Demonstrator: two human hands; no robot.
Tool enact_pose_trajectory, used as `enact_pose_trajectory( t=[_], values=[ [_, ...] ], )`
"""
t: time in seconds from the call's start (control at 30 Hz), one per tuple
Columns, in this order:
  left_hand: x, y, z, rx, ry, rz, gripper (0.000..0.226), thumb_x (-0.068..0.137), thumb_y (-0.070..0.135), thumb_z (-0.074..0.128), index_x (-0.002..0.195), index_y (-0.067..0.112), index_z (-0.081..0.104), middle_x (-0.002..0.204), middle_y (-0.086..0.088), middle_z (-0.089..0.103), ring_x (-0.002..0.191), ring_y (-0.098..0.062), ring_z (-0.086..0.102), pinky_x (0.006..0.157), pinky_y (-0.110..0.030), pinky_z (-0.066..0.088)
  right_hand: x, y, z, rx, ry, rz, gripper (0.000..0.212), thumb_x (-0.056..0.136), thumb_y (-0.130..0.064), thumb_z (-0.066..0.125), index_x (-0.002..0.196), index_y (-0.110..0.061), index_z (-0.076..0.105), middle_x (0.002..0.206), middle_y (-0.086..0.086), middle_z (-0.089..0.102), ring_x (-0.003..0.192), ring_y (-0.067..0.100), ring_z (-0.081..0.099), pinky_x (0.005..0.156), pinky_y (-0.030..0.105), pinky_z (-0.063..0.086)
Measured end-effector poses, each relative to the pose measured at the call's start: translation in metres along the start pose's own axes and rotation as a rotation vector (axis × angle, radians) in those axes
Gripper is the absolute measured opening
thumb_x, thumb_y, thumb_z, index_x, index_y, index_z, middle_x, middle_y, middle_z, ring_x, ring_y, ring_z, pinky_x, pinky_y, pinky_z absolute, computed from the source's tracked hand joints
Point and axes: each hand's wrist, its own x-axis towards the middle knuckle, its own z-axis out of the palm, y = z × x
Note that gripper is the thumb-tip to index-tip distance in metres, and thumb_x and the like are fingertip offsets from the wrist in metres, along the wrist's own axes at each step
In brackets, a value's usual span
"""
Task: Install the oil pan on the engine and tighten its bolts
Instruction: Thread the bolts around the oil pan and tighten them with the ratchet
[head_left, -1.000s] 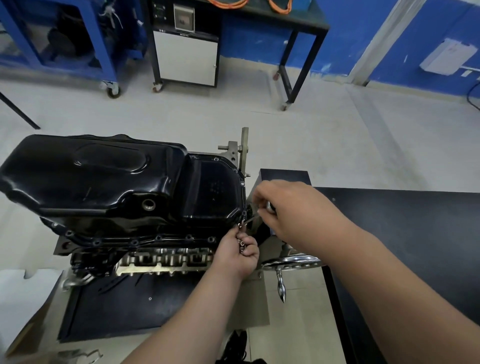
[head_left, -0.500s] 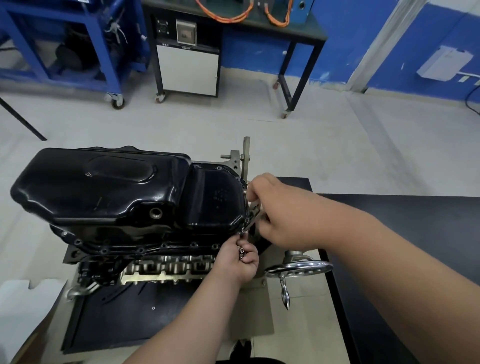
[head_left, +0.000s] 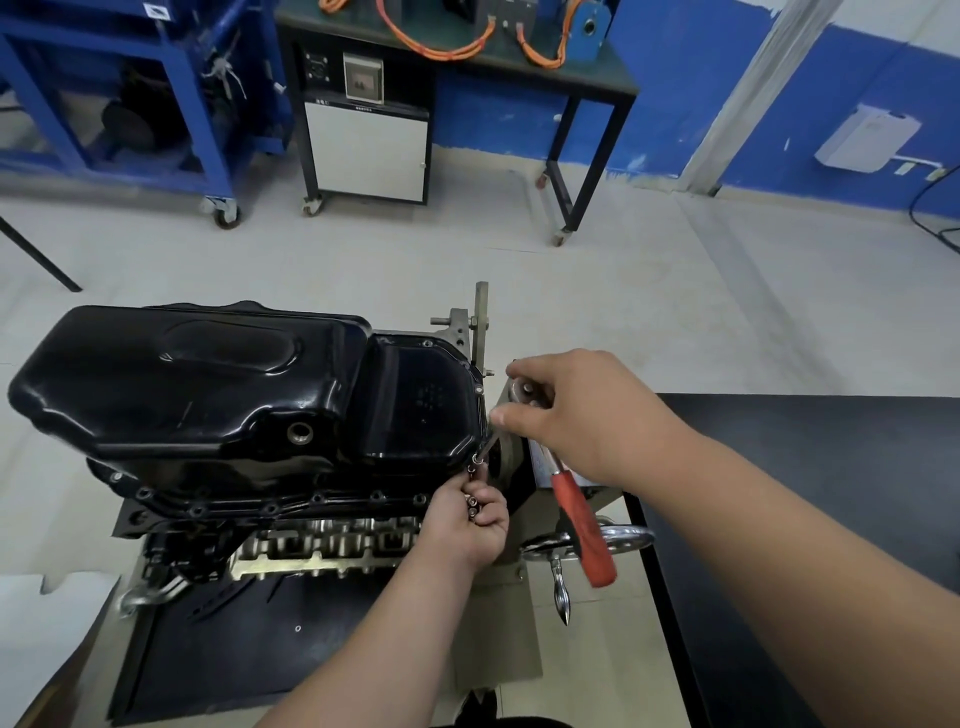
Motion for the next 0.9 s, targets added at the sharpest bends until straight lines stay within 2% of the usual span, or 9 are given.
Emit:
enact_pose_trajectory(
  t=[0.1, 0.27, 0.37, 0.43, 0.53, 0.67, 0.73, 0.8, 0.9],
  values=[
    [-0.001, -0.002, -0.002, -0.013, -0.057, 0.019, 0.026, 0.095, 0.023, 0.044, 0.079, 0.008, 0.057, 0.042, 0.008, 0.036, 0.031, -0.003, 0.036, 0.024, -0.015, 0.018, -0.004, -0.002, 0.005, -0.020, -0.009, -0.038, 0.035, 0.085, -0.045, 0.060, 0.101, -0.015, 0.061, 0.079, -0.002, 0.062, 0.076, 0.017, 0.056, 0.071, 0.033, 0.047],
    [0.004, -0.005, -0.001, -0.027, -0.049, 0.081, 0.023, 0.095, 0.023, 0.046, 0.076, 0.013, 0.054, 0.045, 0.009, 0.036, 0.032, -0.002, 0.036, 0.025, -0.015, 0.018, -0.012, -0.003, 0.005, 0.076, -0.098, 0.013, 0.043, 0.086, -0.041, 0.061, 0.122, -0.017, 0.057, 0.106, -0.001, 0.064, 0.088, 0.014, 0.061, 0.078, 0.029, 0.049],
    [0.010, -0.006, -0.002, -0.038, -0.049, 0.071, 0.026, 0.095, 0.023, 0.044, 0.073, 0.013, 0.051, 0.049, 0.008, 0.037, 0.034, -0.003, 0.036, 0.028, -0.014, 0.021, -0.019, -0.001, 0.004, 0.550, -0.222, 0.150, 0.029, 0.091, -0.021, 0.058, 0.120, -0.023, 0.058, 0.096, -0.001, 0.064, 0.074, 0.011, 0.065, 0.061, 0.020, 0.050],
    [0.013, -0.006, -0.002, -0.020, -0.032, 0.085, 0.024, 0.095, 0.022, 0.044, 0.074, 0.013, 0.051, 0.059, 0.006, 0.040, 0.042, -0.004, 0.039, 0.038, -0.014, 0.023, -0.022, -0.001, 0.006, 1.010, -0.314, 0.268, 0.025, 0.093, 0.000, 0.046, 0.111, -0.010, 0.061, 0.095, 0.014, 0.061, 0.079, 0.025, 0.064, 0.067, 0.038, 0.058],
    [0.011, -0.008, 0.000, 0.012, -0.002, 0.121, 0.027, 0.094, 0.019, 0.045, 0.069, 0.013, 0.052, 0.057, 0.005, 0.042, 0.038, -0.003, 0.038, 0.035, -0.013, 0.020, -0.024, 0.002, 0.013, 1.268, -0.349, 0.307, 0.030, 0.092, 0.010, 0.040, 0.111, 0.000, 0.061, 0.096, 0.021, 0.056, 0.084, 0.032, 0.058, 0.083, 0.053, 0.053],
    [0.008, -0.007, -0.001, 0.009, -0.011, 0.107, 0.026, 0.094, 0.017, 0.044, 0.069, 0.015, 0.052, 0.054, 0.008, 0.039, 0.040, -0.003, 0.036, 0.037, -0.013, 0.022, -0.023, 0.005, 0.020, 1.375, -0.309, 0.312, 0.030, 0.091, 0.010, 0.042, 0.110, -0.001, 0.062, 0.080, 0.013, 0.057, 0.067, 0.022, 0.059, 0.080, 0.052, 0.053],
    [0.007, -0.007, -0.002, 0.003, -0.028, 0.085, 0.028, 0.095, 0.018, 0.040, 0.070, 0.016, 0.053, 0.049, 0.009, 0.036, 0.034, -0.003, 0.034, 0.029, -0.014, 0.019, -0.022, 0.005, 0.024, 1.361, -0.246, 0.321, 0.029, 0.090, 0.010, 0.043, 0.107, -0.003, 0.063, 0.074, 0.012, 0.055, 0.060, 0.018, 0.056, 0.062, 0.041, 0.057],
    [0.004, -0.007, 0.000, -0.007, -0.034, 0.083, 0.028, 0.096, 0.022, 0.041, 0.073, 0.015, 0.053, 0.044, 0.009, 0.036, 0.030, -0.003, 0.036, 0.025, -0.014, 0.018, -0.021, 0.004, 0.026, 1.369, -0.184, 0.319, 0.031, 0.087, 0.012, 0.044, 0.104, -0.005, 0.063, 0.072, 0.013, 0.051, 0.056, 0.017, 0.048, 0.046, 0.026, 0.047],
    [0.001, -0.008, 0.001, -0.010, -0.014, 0.093, 0.026, 0.096, 0.024, 0.043, 0.074, 0.014, 0.053, 0.042, 0.009, 0.037, 0.030, -0.003, 0.038, 0.026, -0.014, 0.018, -0.022, 0.009, 0.024, 1.209, -0.134, 0.298, 0.030, 0.087, 0.006, 0.048, 0.102, -0.013, 0.064, 0.071, 0.009, 0.053, 0.053, 0.016, 0.045, 0.046, 0.023, 0.041]
  ],
)
